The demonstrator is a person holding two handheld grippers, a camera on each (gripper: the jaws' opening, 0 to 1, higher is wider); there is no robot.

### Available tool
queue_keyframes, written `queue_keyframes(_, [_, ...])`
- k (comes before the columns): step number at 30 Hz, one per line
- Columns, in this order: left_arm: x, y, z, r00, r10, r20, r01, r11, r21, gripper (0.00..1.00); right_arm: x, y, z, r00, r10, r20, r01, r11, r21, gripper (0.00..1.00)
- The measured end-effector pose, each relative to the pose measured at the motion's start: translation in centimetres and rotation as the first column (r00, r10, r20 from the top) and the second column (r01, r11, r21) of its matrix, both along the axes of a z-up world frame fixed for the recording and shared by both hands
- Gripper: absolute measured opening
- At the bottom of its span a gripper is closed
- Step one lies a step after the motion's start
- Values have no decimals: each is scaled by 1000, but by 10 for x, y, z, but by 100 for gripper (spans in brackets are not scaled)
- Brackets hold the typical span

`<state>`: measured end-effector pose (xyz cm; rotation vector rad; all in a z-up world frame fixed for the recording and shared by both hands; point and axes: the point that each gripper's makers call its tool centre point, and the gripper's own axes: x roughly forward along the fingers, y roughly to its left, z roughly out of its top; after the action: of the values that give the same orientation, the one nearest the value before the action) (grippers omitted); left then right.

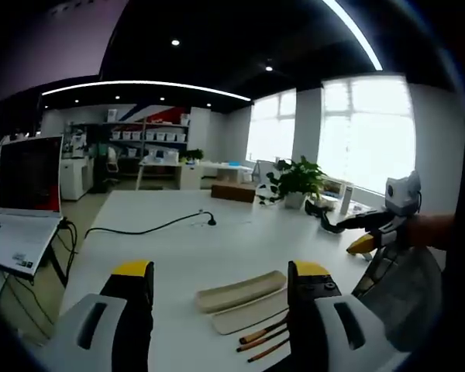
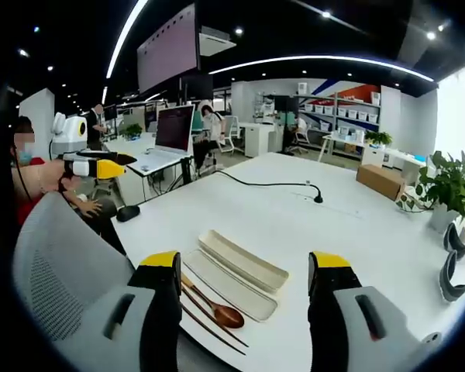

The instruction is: Arrange the utensils inside the cutlery case until each visible utensil rests in its matching compartment.

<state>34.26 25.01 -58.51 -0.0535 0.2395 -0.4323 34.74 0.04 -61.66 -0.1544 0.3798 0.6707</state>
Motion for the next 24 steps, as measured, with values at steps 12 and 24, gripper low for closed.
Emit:
queue_keyframes(12, [-1, -1, -1, 1000, -9, 3, 9, 1000, 17, 69, -1, 1, 0, 1000, 7, 0, -7, 1000, -7, 64])
queue_keyframes(24, [-1, -3, -2, 1000, -22, -4, 22, 999, 29, 67, -1, 2, 0, 1000, 12, 0, -12, 1000, -11, 64])
